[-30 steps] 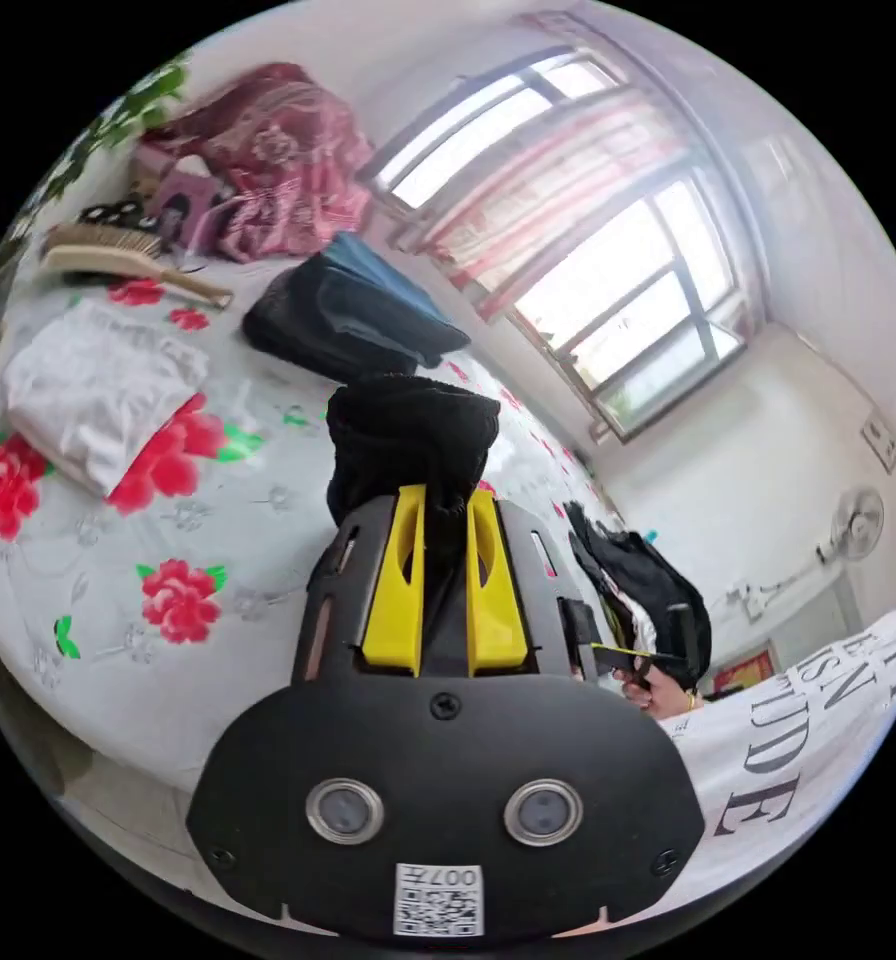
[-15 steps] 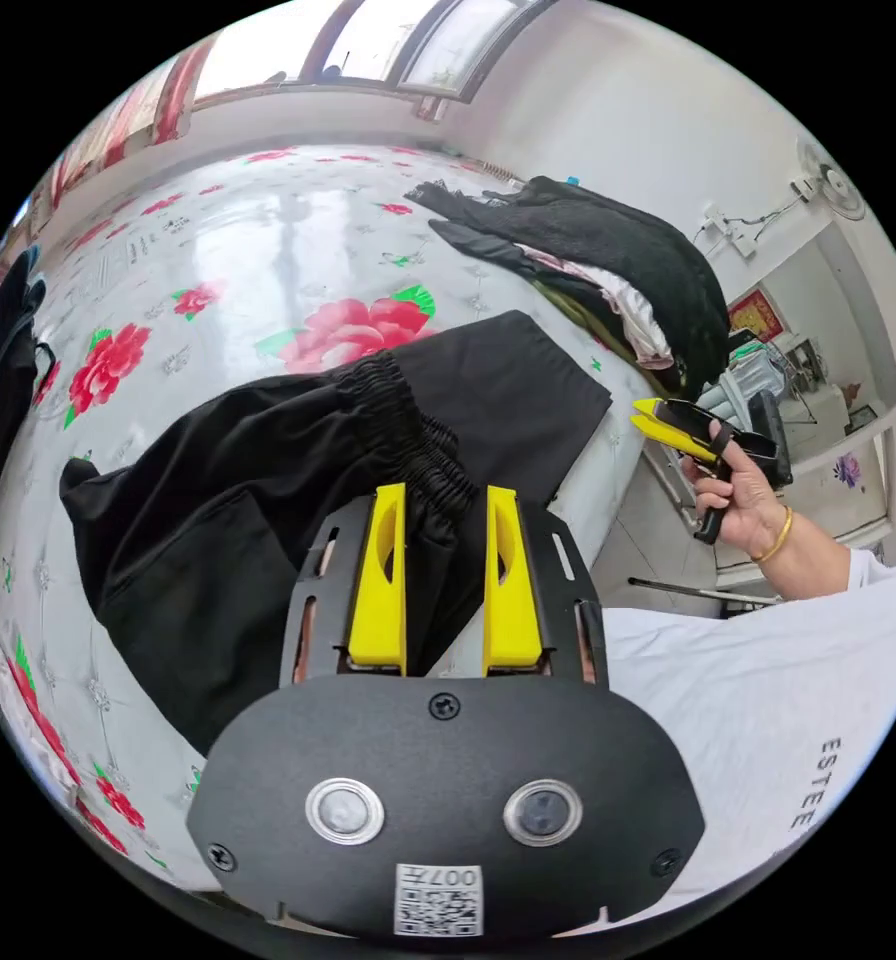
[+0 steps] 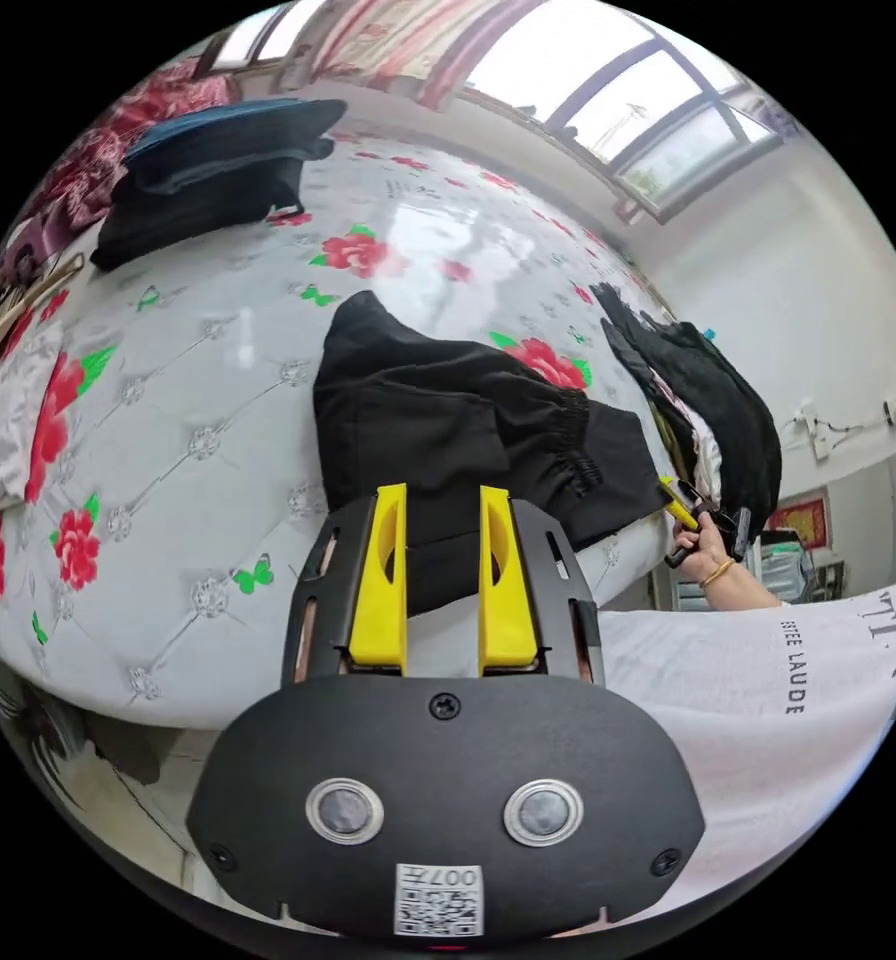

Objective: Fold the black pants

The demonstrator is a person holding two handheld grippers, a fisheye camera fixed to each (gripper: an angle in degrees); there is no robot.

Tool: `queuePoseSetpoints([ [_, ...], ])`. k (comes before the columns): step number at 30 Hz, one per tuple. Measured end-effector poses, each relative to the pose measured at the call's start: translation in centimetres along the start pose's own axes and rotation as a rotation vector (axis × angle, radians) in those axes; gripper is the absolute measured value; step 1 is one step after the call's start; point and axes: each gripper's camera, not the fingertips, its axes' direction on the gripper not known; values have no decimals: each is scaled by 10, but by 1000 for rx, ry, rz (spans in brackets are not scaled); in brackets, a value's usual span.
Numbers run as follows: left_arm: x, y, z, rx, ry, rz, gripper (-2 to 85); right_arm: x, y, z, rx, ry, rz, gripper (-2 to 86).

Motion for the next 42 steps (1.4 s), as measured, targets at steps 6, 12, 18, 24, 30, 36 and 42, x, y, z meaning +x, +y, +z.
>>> queuePoseSetpoints([
  [6,-43,-12,0,45,-21,-126,103,-83,-1,-14,-34,-184,-248,7],
  [12,-57,-91,5,81,-6,18,108,-250,58,-24,-174,-305,-842,3],
  [18,-63,-206,68,-82,-35,181,101,-358,178,23,-492,-475,-1213,7],
  [24,-123,-244,96,-130,83,43,73,-362,303,189,-958,-217,-1269,25],
  [30,-202,-219,25,15,278,-98,88,-347,287,193,-1031,-288,-1148,62],
  [36,-241,-160,-10,-59,347,-134,118,-274,160,106,-649,-177,-813,95],
  [42,-244,-166,24,-244,457,-137,140,-168,109,133,-728,-202,-344,121],
])
